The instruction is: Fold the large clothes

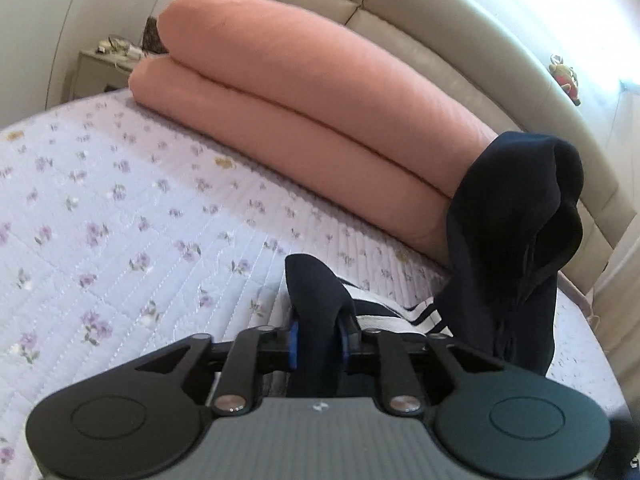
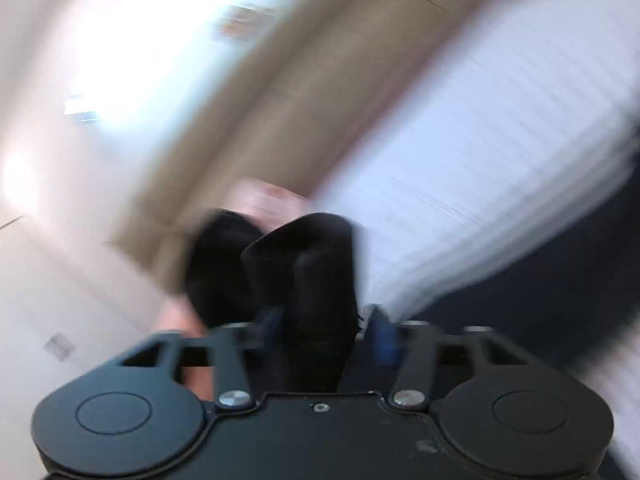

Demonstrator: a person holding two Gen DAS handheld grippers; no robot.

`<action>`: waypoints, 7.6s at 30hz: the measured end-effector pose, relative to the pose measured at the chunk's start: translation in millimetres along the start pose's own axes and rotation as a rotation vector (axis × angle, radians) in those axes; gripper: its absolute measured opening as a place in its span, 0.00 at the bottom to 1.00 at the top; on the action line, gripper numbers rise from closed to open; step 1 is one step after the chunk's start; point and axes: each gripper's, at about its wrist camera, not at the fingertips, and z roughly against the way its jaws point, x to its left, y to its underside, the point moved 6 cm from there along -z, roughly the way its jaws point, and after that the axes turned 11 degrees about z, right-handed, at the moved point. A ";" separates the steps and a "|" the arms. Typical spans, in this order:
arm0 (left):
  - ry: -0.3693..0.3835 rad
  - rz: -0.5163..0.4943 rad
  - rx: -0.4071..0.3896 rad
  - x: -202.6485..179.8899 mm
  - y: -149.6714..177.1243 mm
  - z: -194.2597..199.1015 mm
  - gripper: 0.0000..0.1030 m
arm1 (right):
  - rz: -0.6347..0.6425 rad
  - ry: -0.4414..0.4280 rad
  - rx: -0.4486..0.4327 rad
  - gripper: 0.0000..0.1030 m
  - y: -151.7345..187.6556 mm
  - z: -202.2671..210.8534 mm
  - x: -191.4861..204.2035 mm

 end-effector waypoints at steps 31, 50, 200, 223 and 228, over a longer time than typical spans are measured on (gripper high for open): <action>-0.077 -0.144 0.085 -28.5 23.9 64.2 0.50 | 0.712 0.241 0.044 1.00 -9.0 -27.6 25.5; -0.106 -0.158 0.188 7.2 64.4 110.5 0.29 | 0.556 0.373 0.282 0.68 0.1 -62.7 -9.4; -0.227 -0.183 0.317 -72.6 69.8 68.0 0.96 | 0.450 0.131 0.369 0.19 -46.4 -54.0 -34.2; -0.120 -0.214 0.342 -79.5 70.2 69.9 0.96 | 1.046 -0.033 0.227 0.93 -126.9 -167.1 243.7; -0.152 -0.184 0.342 -63.4 66.3 65.3 0.96 | 0.929 -0.082 0.169 0.94 -141.9 -248.9 308.2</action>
